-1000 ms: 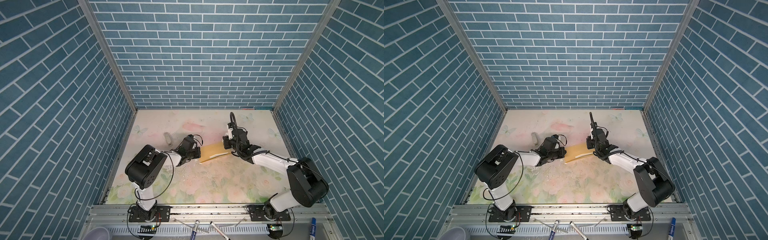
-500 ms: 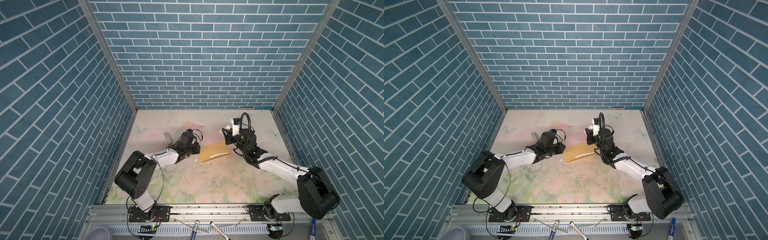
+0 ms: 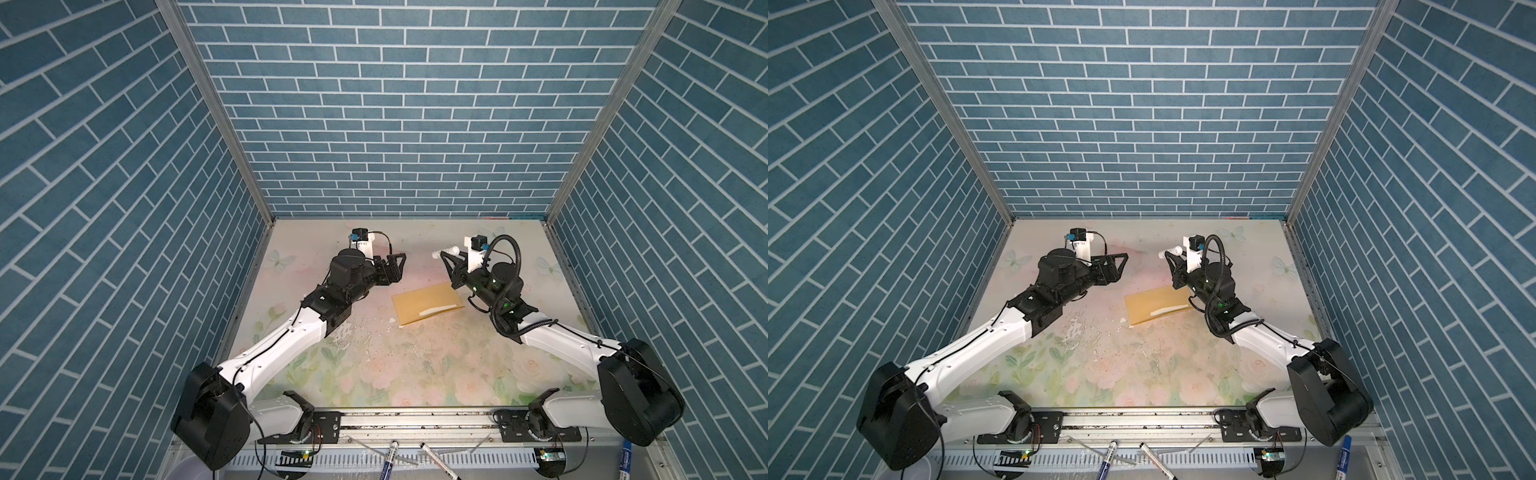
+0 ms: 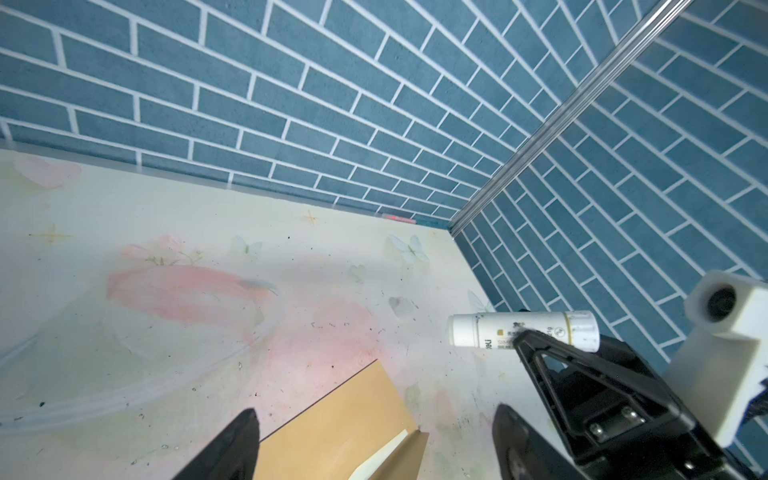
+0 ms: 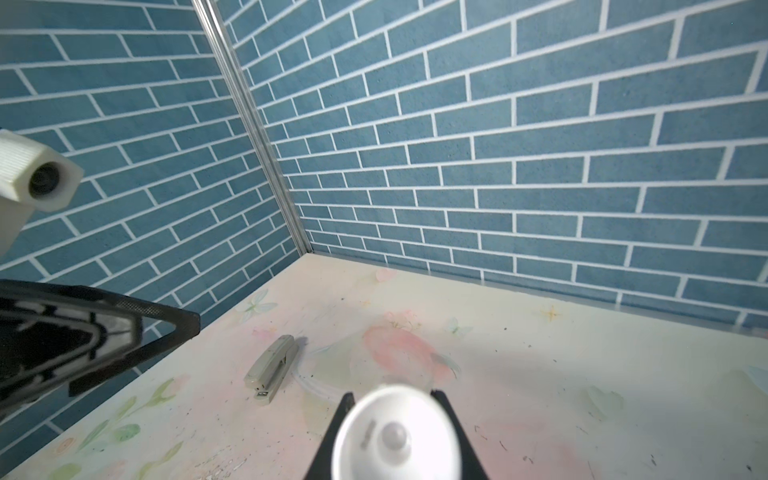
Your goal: Place the letter into the envelope and seal it
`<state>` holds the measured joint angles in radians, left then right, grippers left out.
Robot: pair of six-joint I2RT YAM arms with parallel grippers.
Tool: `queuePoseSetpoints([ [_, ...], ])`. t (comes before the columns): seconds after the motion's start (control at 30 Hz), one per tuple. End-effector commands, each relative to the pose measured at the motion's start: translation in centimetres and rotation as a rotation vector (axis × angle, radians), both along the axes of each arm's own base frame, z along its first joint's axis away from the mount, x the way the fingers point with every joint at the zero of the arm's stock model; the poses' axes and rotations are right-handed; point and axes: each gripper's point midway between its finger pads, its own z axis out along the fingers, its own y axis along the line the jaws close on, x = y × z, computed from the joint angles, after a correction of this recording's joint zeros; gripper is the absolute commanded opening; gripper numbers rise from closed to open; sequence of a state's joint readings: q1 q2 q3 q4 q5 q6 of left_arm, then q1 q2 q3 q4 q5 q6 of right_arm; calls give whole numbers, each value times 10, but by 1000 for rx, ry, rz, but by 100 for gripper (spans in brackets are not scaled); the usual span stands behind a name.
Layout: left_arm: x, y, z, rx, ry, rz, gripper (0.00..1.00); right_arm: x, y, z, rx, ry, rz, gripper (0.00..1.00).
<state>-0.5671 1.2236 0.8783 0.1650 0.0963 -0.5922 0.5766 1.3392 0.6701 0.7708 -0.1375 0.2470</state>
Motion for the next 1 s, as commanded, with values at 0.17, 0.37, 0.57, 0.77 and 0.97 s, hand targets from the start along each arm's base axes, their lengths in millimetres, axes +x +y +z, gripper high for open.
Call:
queuePoseSetpoints([
  [0.17, -4, 4, 22, -232, -32, 17, 100, -8, 10, 30, -31, -250, 62, 0],
  [0.37, 1, 9, 23, -442, 24, 51, 100, -11, 15, 38, -21, -329, 89, 0],
  [0.57, 1, -10, 26, -555, 217, 2, 100, -13, 24, 39, -50, -409, 105, 0],
  [0.77, -1, -15, 29, -722, 330, 2, 100, -12, 37, 38, -95, -502, 105, 0],
  [0.97, 2, -19, 29, -867, 439, 18, 100, -13, 52, 37, -122, -589, 89, 0],
])
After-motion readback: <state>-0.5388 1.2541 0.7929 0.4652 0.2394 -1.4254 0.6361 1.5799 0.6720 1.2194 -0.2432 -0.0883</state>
